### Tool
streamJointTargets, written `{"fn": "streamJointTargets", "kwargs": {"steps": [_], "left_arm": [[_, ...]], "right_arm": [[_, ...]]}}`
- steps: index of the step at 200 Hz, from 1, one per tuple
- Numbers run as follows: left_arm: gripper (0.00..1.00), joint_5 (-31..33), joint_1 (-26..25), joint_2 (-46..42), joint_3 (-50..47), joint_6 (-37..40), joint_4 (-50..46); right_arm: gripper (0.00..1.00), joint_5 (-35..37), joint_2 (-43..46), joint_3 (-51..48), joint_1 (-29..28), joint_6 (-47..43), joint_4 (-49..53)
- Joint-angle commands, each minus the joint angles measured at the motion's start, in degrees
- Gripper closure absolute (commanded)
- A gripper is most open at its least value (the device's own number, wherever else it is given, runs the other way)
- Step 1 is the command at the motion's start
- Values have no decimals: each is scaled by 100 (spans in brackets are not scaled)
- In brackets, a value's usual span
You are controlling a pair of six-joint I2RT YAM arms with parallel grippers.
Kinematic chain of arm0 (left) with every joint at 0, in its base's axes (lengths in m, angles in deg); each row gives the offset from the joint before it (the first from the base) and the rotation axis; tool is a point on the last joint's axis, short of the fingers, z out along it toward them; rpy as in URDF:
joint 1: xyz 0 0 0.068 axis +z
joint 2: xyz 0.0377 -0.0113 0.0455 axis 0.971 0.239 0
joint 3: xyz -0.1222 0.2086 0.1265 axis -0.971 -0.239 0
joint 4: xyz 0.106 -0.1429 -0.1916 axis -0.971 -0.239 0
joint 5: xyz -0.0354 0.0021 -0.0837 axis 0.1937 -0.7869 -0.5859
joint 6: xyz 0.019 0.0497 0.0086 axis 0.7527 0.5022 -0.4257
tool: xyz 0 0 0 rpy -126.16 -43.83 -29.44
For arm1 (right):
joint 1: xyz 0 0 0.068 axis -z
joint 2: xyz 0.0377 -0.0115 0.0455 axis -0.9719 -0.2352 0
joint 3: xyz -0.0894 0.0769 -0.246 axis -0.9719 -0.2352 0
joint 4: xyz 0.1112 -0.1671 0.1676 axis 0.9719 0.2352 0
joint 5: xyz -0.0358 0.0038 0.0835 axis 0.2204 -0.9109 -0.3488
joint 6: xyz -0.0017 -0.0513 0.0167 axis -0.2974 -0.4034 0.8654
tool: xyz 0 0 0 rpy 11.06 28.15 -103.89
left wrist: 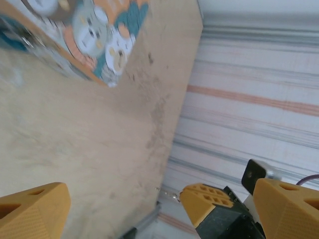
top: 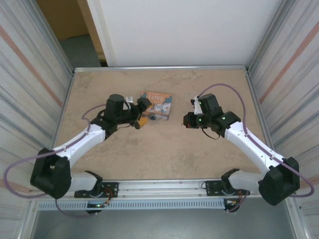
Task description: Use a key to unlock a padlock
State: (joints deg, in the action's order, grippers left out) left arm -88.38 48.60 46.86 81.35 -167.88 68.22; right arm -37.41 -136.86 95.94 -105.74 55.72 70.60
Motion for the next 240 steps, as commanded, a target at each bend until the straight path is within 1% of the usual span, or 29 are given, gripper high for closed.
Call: {"fn": "streamJointTargets", "kwargs": {"steps": [1,24,54,72,78,124,152,176,223,240], "left_arm": [[6,-274,-312,409,349,-1216,842],[8,-199,-615,845,412,-1860,1453],[11,-65,-885,1291,430,-2611,2180],[15,34,-1002,1486,428,-2826,2595],[16,36,-1020,1546,449,-3020,2712],[23,92,-1135,1785,482,-3379,3133],[23,145,-1145,1762,471,-3466,3092],[31,224,-1150,1697,402,-3485,3032],[55,317,-1148,1685,280,-3511,3116],[61,335,-1141,1688,261,-3529,3120]], "right_arm": [[100,110,75,251,-136,155,-586],[100,224,47,355,-254,164,-901],[100,364,-21,449,-390,155,-1190],[100,384,-63,459,-460,155,-1336],[100,384,-80,459,-481,155,-1364],[100,420,-228,432,-659,188,-1497],[100,428,-349,406,-752,225,-1571],[100,404,-437,406,-817,260,-1630],[100,454,-468,389,-866,280,-1646],[100,485,-431,388,-871,278,-1622]]}}
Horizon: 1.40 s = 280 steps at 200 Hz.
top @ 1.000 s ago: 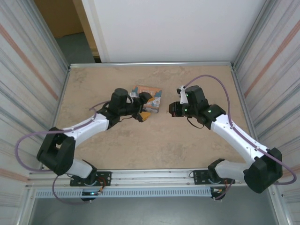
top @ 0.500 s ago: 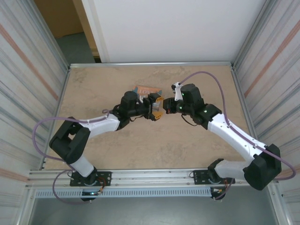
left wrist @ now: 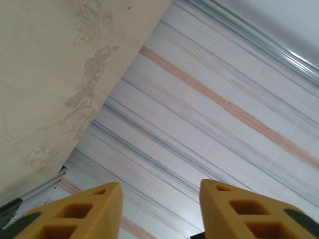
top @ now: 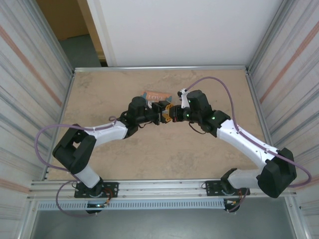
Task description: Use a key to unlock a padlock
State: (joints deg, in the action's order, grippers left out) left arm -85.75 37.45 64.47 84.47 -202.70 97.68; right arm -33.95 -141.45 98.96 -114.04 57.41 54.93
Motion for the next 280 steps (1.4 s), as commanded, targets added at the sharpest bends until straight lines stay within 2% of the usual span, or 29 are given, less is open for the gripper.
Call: {"fn": "streamJointTargets", "kwargs": {"steps": [1,55,252,265,280], "left_arm": [[62,73,-28,-73,-52,-48,173],[76,99,-31,-29,-53,-48,174],[97,231,-30,35,-107,109,279],[100,314,23,-21,-75,370,218],[100,444,134,-172,-27,890,32]], "right_arm": [[100,147,30,78,-41,110,-55],[100,284,166,43,-30,101,-21],[100,461,594,-180,150,263,-62],[96,406,661,-224,219,293,-100],[86,273,731,-264,325,294,-113]]}}
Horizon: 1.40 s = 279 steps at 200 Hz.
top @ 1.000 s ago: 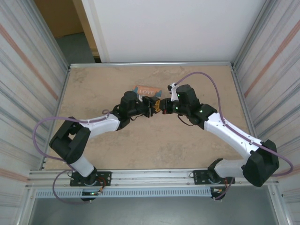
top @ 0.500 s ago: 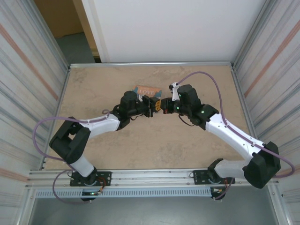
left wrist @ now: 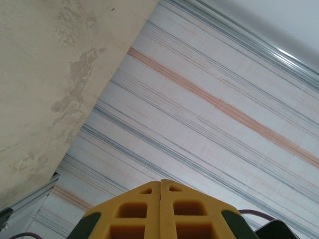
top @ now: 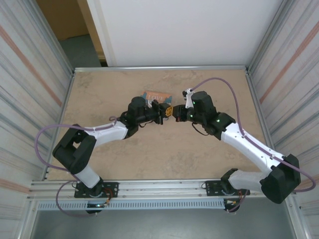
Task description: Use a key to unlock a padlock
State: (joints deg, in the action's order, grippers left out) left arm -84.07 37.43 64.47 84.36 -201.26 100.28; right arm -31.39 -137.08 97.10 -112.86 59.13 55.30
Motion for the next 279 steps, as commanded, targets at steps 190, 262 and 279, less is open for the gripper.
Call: {"fn": "streamJointTargets", "kwargs": {"steps": [190,262,279], "left_arm": [[100,647,394,-2173,460,6553,-1214],[100,612,396,-2129,381,6395,-1014],[100,609,394,-2122,394,6400,-1036]], "right_arm": [[51,-2816,-150,-61,392,1159,-2989],[56,-2713,-374,54,223,1246,-3129],[57,-2708,-435,103,202,1253,-3144]]}}
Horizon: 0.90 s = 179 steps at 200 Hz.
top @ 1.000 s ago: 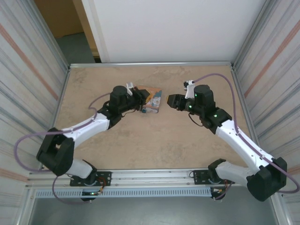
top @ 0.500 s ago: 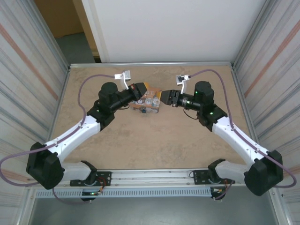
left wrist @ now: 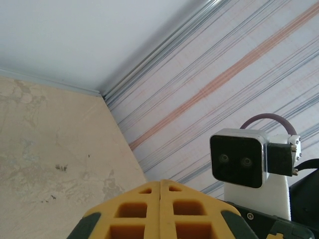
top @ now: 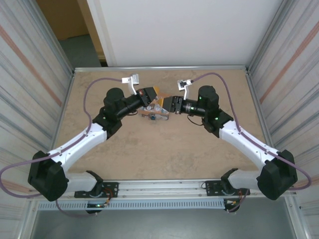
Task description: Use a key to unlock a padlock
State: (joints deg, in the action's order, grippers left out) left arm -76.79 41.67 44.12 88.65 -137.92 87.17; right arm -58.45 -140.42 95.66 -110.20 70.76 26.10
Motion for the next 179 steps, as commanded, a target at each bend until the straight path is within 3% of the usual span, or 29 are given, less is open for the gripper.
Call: {"fn": "streamJointTargets", "kwargs": {"steps": [1,179], "left_arm": [[100,-120,-30,-86,-36,61,284],[100,-200,-39,55,-99,-153,519]], "right_arm": [[57,-4,-99,248,-65,92,-228],[78,158,-493,496,-144,286,-426]]}}
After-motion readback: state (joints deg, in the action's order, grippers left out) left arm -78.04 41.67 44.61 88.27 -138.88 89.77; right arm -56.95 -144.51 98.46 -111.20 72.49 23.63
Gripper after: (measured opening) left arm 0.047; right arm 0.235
